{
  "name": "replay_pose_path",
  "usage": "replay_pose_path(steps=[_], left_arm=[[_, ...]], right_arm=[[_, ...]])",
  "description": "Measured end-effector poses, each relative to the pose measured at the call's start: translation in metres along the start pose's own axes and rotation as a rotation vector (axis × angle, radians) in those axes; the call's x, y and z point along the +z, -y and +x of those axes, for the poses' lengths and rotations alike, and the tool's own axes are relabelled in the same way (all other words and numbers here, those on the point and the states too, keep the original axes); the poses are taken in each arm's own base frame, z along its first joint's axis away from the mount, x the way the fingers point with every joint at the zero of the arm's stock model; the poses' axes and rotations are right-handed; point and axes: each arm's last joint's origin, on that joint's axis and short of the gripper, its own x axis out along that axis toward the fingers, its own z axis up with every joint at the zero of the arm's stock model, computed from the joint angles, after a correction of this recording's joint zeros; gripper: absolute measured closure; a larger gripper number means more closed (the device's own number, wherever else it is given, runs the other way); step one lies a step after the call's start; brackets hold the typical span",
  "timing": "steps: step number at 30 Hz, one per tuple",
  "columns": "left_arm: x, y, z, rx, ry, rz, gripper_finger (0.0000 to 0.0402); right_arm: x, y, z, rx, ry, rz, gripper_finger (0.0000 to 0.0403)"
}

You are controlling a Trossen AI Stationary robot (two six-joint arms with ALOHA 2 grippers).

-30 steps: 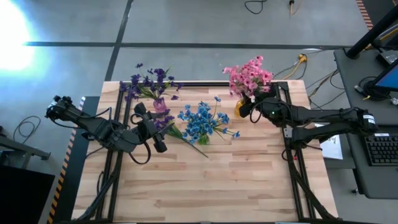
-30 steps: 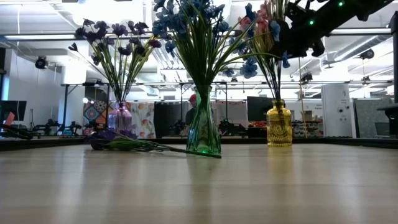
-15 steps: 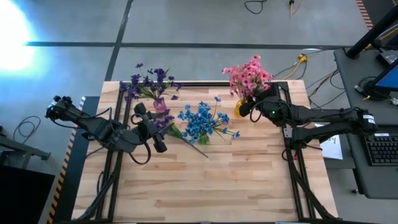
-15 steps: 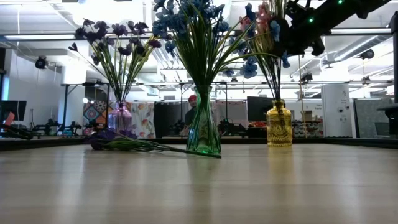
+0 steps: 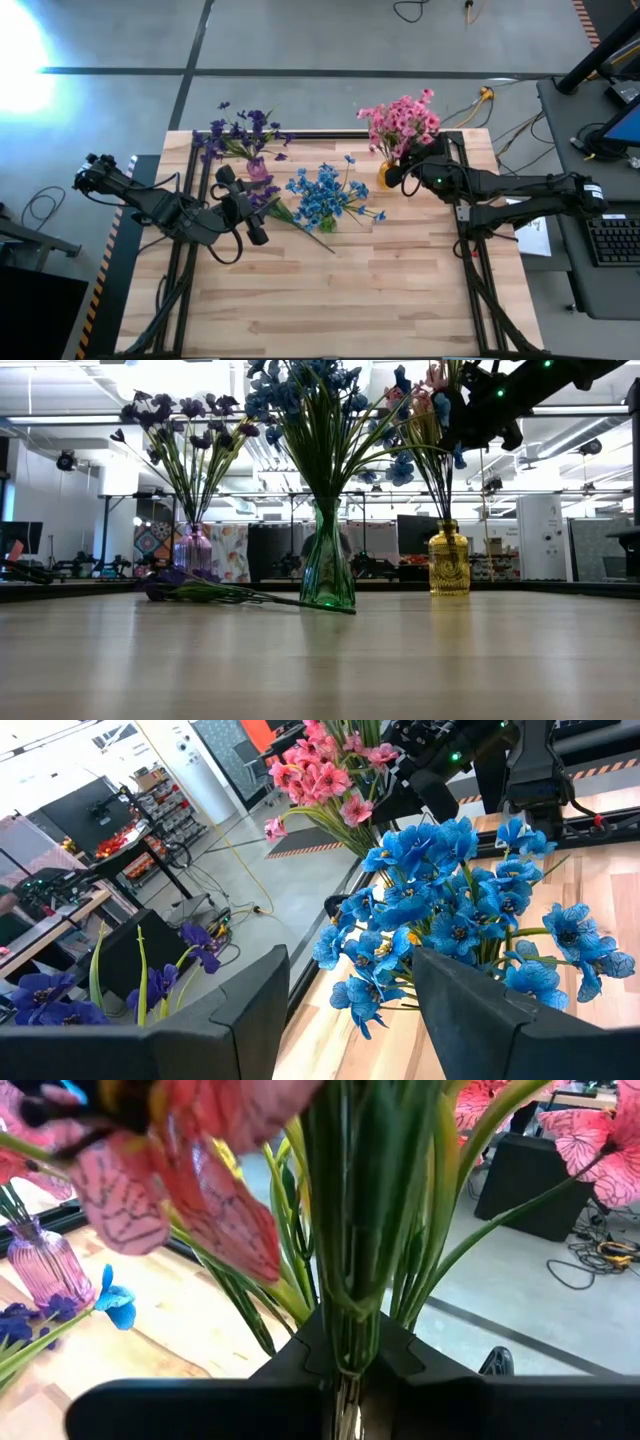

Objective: Sort flowers into vase by color
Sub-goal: Put the pink flowers into the yellow vase

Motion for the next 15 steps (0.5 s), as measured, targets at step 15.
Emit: replay_pose_path(steps=[15], left_arm=[[0.0,0.0,0.0,0.0,0.0,-0.003,0.0205]], right_arm=[[-0.0078,0.0022,-0.0002,-0.017,-0.064,-0.004,0.0391]])
